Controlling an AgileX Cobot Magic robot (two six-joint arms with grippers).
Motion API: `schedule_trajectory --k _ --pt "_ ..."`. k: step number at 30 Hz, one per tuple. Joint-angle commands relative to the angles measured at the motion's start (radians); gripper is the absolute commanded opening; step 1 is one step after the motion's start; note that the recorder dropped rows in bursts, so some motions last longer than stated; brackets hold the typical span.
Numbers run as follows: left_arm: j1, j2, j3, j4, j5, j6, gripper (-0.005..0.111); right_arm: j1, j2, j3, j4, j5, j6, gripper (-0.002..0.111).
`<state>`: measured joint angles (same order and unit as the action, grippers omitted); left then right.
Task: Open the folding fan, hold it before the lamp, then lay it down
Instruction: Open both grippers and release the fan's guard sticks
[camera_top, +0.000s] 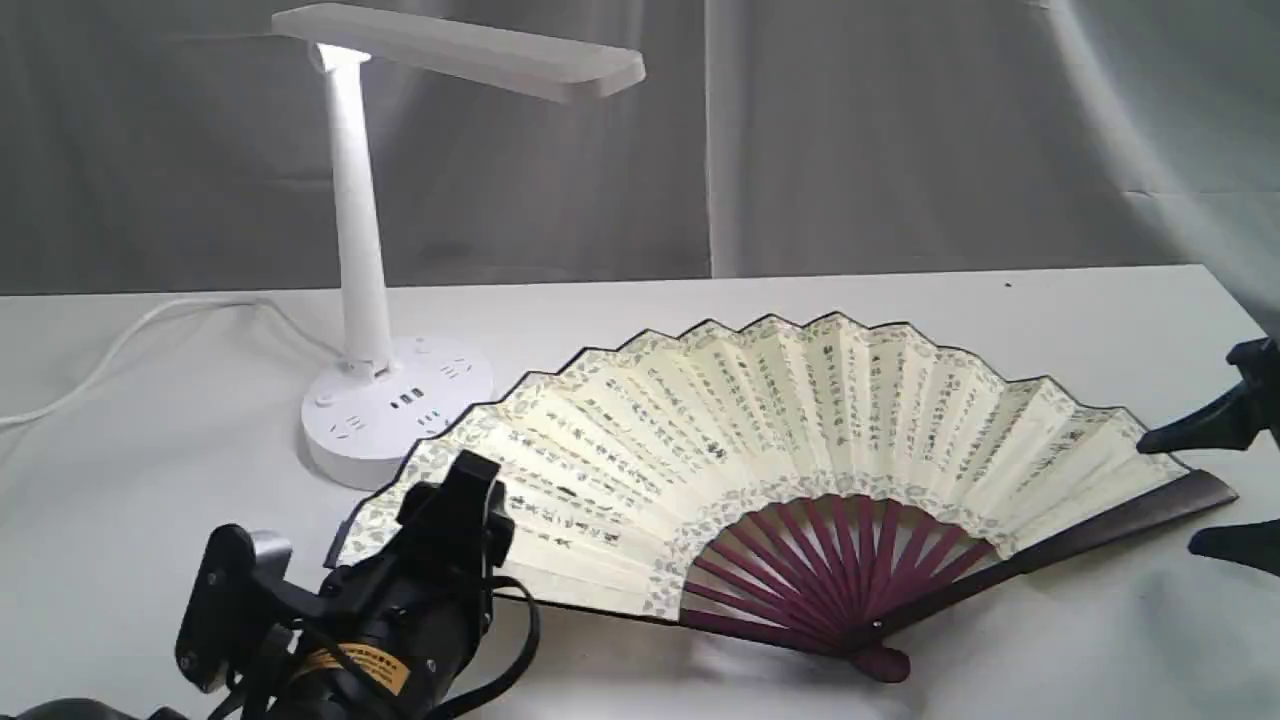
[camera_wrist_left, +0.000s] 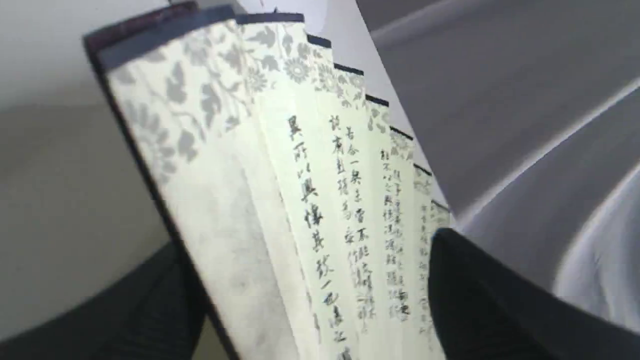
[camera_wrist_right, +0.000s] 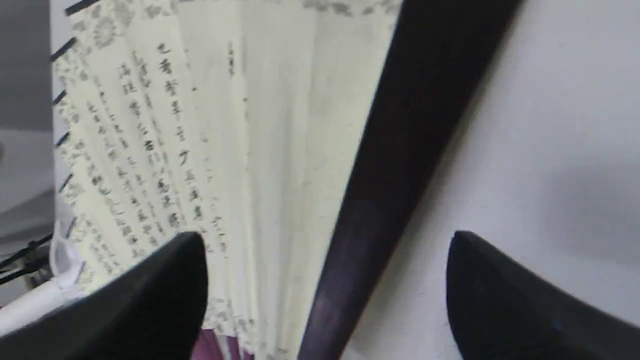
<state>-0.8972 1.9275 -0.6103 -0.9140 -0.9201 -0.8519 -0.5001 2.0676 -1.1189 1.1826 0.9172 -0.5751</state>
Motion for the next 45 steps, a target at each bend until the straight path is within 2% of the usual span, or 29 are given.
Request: schedule_trajectory --k 1,7,17,24,26,30,36,39,45 --pt "0.002 -0.029 0.006 0.009 0.043 0.119 0.063 0.002 -0.001 0.005 0.018 0.037 -0.029 0.066" --pt "0.002 -0.079 0.006 -0.066 0.123 0.33 0.063 0.002 -0.001 0.005 0.007 0.056 -0.029 0.063" --pt "0.002 -0.167 0.006 -0.323 0.268 0.737 0.063 0.002 -0.001 0.005 0.007 0.081 -0.056 0.063" --pt "0.002 -0.211 0.006 -0.353 0.296 0.818 0.063 0.01 -0.001 0.005 0.004 0.113 -0.075 0.063" --pt "0.011 -0.234 0.004 -0.353 0.307 0.898 0.063 0.022 -0.007 0.005 -0.001 0.12 -0.08 0.063" --pt "0.085 -0.292 -0.009 -0.356 0.464 1.108 0.063 0.062 -0.035 0.005 -0.015 0.115 -0.099 0.06" --pt "0.261 -0.369 -0.009 -0.335 0.764 1.166 0.063 0.133 -0.114 0.005 -0.052 0.1 -0.111 0.057" --pt "0.374 -0.404 -0.009 -0.249 0.955 1.257 0.063 0.168 -0.156 0.005 -0.102 0.076 -0.105 0.055" --pt "0.557 -0.436 -0.009 -0.108 1.232 1.253 0.06 0.271 -0.236 0.005 -0.216 0.042 -0.081 0.053"
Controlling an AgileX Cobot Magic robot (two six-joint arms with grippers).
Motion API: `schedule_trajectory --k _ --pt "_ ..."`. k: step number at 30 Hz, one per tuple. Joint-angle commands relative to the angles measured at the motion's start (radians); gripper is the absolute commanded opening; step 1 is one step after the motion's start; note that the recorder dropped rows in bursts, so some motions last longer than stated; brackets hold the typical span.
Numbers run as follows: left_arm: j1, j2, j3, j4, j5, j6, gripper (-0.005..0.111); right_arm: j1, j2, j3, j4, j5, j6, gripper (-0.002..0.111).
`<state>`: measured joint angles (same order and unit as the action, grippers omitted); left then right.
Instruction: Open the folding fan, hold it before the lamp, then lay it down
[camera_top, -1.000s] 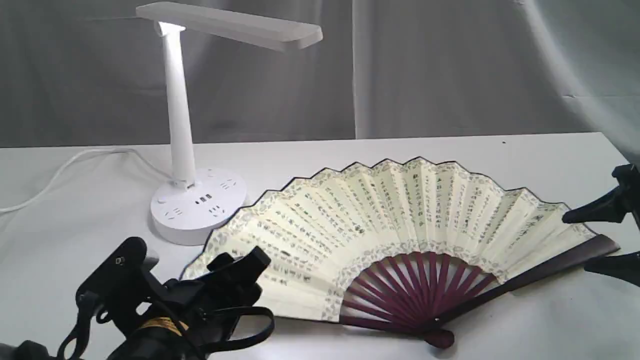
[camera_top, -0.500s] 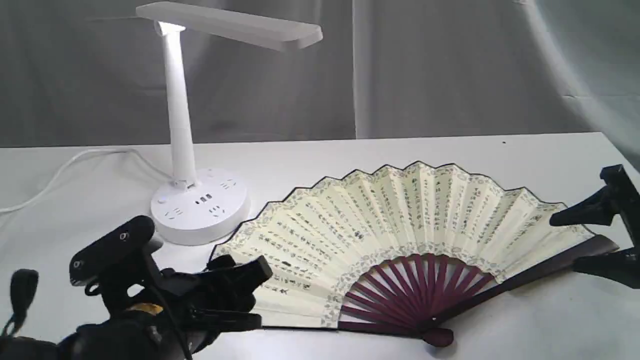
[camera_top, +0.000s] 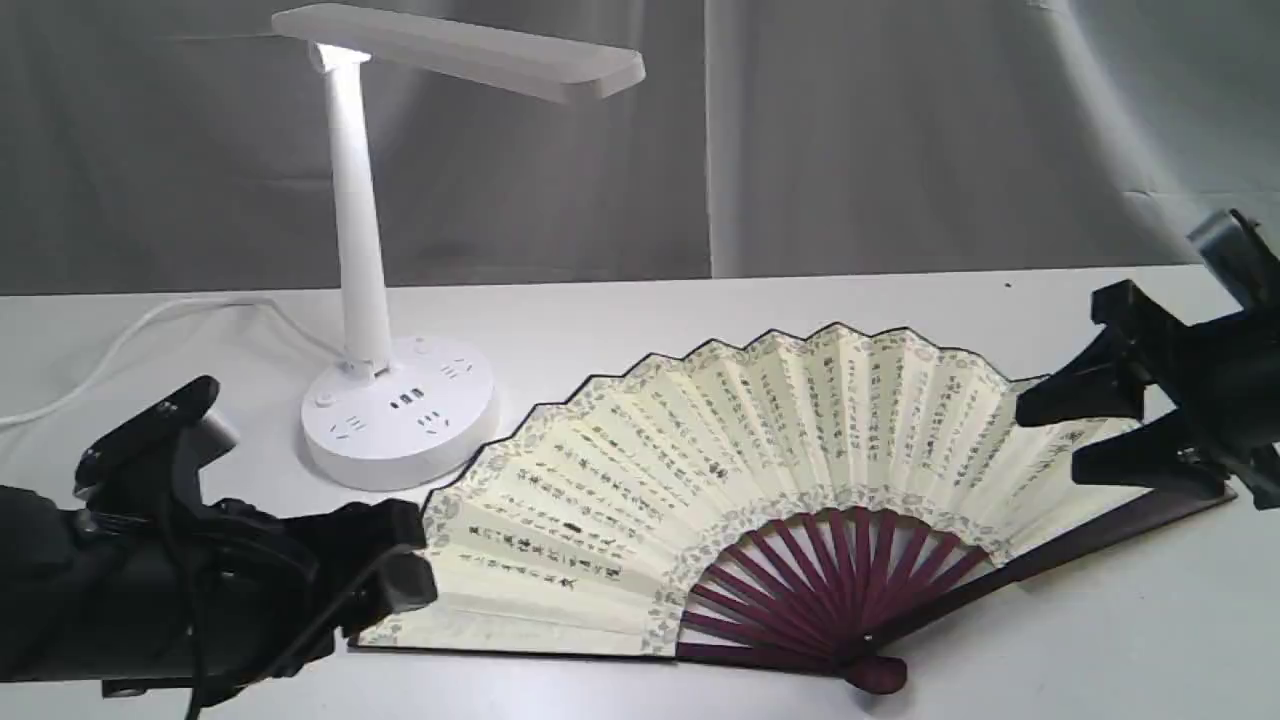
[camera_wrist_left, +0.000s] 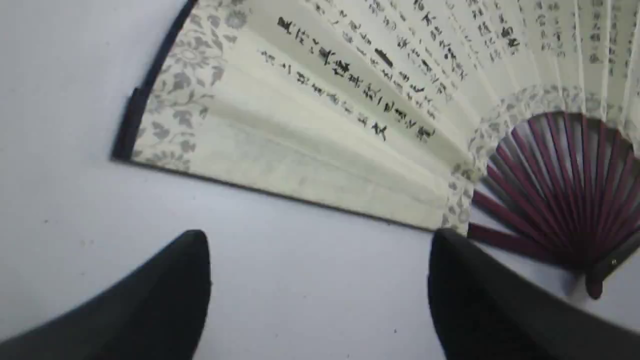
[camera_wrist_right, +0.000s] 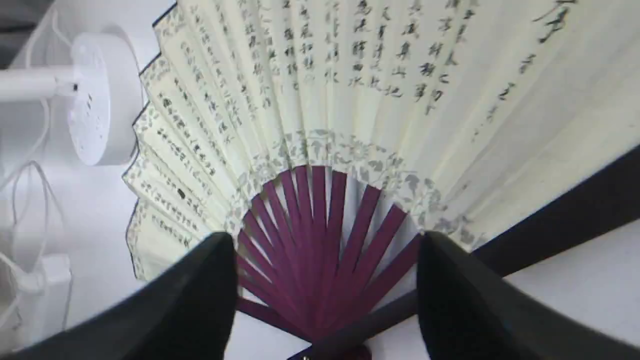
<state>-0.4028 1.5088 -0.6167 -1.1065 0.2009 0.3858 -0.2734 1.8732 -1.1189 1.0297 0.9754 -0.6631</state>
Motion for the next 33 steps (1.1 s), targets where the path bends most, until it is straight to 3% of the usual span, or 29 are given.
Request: schedule_trajectory --k 1,7,9,15,19,27,33 --pt "0.099 -0.025 -0.003 0.126 0.161 0.015 0.057 0.063 -0.055 0.005 -0.093 -0.027 0.012 0.053" --pt "0.254 -0.056 -0.021 0.336 0.318 -0.039 0.031 0.153 -0.117 0.005 -0.327 -0.073 0.154 0.052" --pt "0.298 -0.061 -0.057 0.469 0.382 -0.128 0.02 0.182 -0.142 0.005 -0.446 -0.087 0.227 0.052" --pt "0.323 -0.061 -0.185 0.857 0.526 -0.396 0.002 0.267 -0.21 0.005 -0.809 -0.104 0.481 0.052" --pt "0.323 -0.057 -0.257 0.92 0.573 -0.434 0.0 0.299 -0.248 0.005 -0.893 -0.084 0.541 0.048" --pt "0.323 0.034 -0.378 0.994 0.684 -0.438 0.0 0.295 -0.313 0.005 -1.003 0.006 0.619 0.03" --pt "0.323 0.051 -0.4 0.995 0.697 -0.436 0.0 0.295 -0.347 0.005 -1.017 0.078 0.623 0.025"
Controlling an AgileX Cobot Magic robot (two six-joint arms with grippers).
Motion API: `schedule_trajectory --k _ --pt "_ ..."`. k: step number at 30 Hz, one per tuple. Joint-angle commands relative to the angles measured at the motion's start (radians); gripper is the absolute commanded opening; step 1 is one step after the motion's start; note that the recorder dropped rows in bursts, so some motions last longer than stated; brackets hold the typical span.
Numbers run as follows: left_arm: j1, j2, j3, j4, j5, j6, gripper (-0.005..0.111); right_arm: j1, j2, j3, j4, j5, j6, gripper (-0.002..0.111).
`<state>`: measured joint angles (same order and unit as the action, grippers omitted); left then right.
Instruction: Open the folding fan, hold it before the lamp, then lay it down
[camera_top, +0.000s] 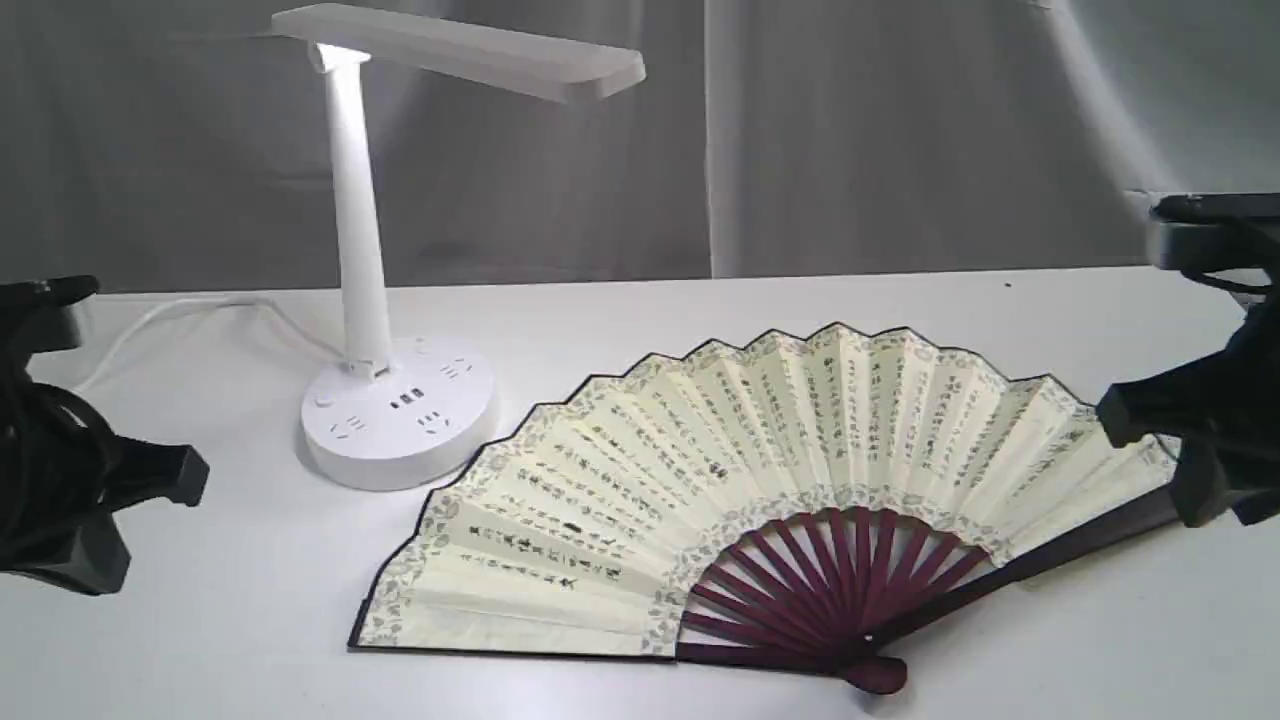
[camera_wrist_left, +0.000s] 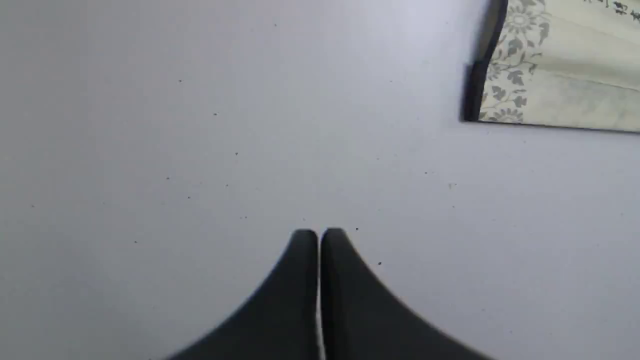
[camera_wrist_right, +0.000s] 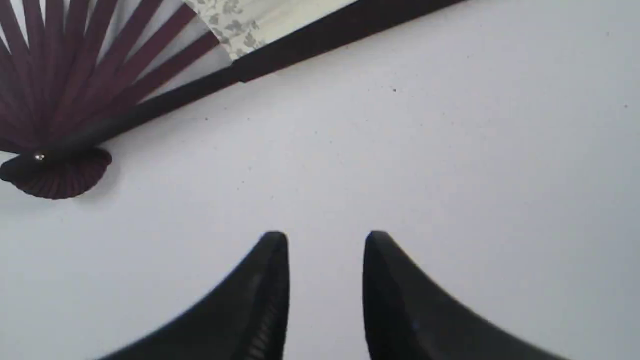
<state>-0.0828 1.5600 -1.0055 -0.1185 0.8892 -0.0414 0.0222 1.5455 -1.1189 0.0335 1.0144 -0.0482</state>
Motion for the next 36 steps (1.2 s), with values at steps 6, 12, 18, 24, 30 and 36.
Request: schedule_trajectory --k 6,12,18,24,30,36 --pt "0.003 -0.001 -0.012 0.059 0.058 -0.004 0.0 -0.001 -0.038 0.069 -0.003 0.041 0.008 0.013" --pt "0.003 -0.001 -0.012 0.1 0.08 -0.004 0.0 -0.001 -0.07 0.153 -0.006 -0.038 0.008 0.0" --pt "0.003 -0.001 -0.012 0.1 0.091 0.012 0.0 -0.001 -0.075 0.158 -0.033 -0.028 0.008 0.0" --pt "0.003 -0.03 -0.008 0.095 0.107 0.041 0.0 -0.001 -0.118 0.158 -0.033 -0.035 0.008 0.0" --pt "0.003 -0.143 -0.007 0.098 0.108 0.041 0.0 -0.001 -0.218 0.158 -0.033 -0.028 0.004 0.0" --pt "0.003 -0.299 -0.007 0.098 0.109 0.041 0.0 -0.001 -0.352 0.158 -0.047 -0.014 0.004 0.0"
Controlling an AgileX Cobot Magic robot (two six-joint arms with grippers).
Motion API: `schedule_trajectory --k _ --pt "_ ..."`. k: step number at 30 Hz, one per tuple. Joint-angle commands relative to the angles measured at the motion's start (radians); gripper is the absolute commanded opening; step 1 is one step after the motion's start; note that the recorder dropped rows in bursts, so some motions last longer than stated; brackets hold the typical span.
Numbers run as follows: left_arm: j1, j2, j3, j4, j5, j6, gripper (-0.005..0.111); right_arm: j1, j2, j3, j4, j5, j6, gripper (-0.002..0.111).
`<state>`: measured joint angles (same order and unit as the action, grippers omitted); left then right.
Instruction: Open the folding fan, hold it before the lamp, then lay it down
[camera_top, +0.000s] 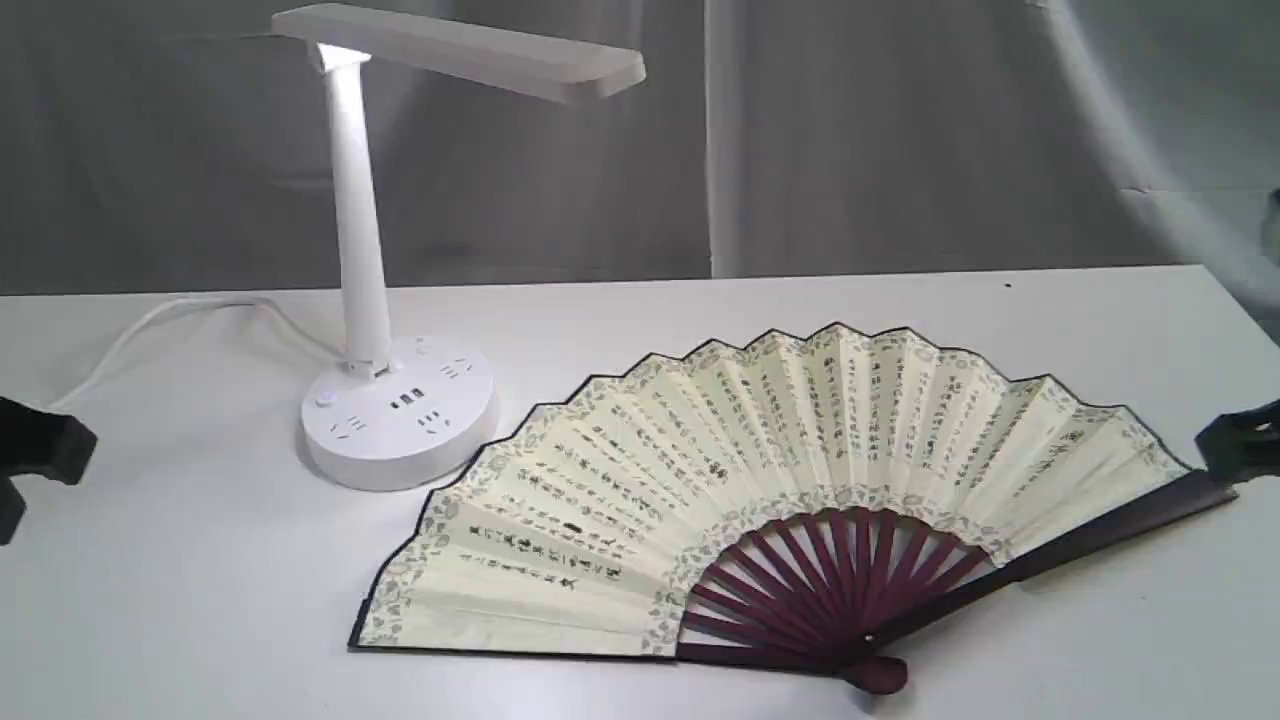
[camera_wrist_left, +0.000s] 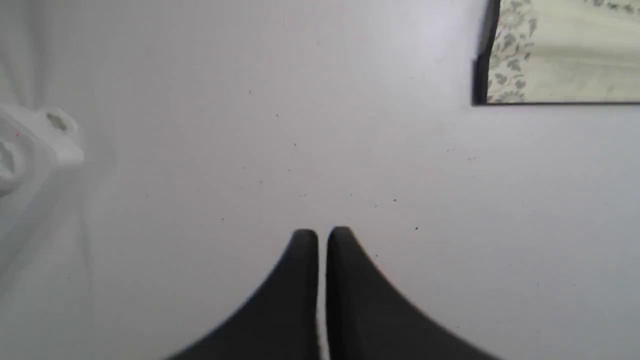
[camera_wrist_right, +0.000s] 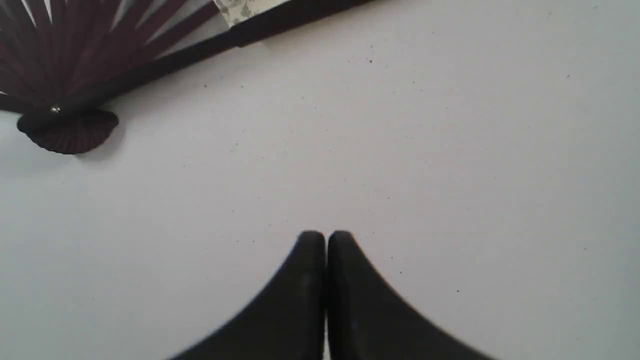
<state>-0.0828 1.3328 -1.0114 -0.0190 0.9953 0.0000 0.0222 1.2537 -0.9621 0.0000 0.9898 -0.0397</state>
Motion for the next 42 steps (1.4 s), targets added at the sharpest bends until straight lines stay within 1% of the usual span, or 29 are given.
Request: schedule_trajectory --k 1,8,21,29,34,37,42 --pt "0.003 -0.095 -0.001 -0.002 0.003 0.0 0.0 -0.001 -0.081 0.001 -0.014 0.013 -0.004 0.0" --pt "0.003 -0.301 -0.001 -0.002 0.005 0.0 0.0 -0.001 -0.274 0.001 -0.041 0.028 -0.004 0.0" --pt "0.003 -0.678 -0.001 -0.004 0.014 0.0 0.0 -0.001 -0.7 0.001 -0.112 0.042 -0.004 0.0" --pt "0.003 -0.887 -0.001 -0.004 0.073 0.0 0.0 -0.001 -0.932 0.001 -0.119 0.116 -0.004 0.0" --pt "0.003 -1.012 -0.001 -0.004 0.078 -0.043 0.0 -0.001 -1.055 0.001 -0.159 0.176 -0.004 0.0" --pt "0.003 -1.094 -0.001 -0.004 0.104 -0.08 0.0 -0.001 -1.131 0.001 -0.157 0.214 -0.004 0.0" --pt "0.003 -1.226 -0.001 -0.004 0.128 -0.08 0.0 -0.001 -1.242 0.001 -0.157 0.231 -0.004 0.0"
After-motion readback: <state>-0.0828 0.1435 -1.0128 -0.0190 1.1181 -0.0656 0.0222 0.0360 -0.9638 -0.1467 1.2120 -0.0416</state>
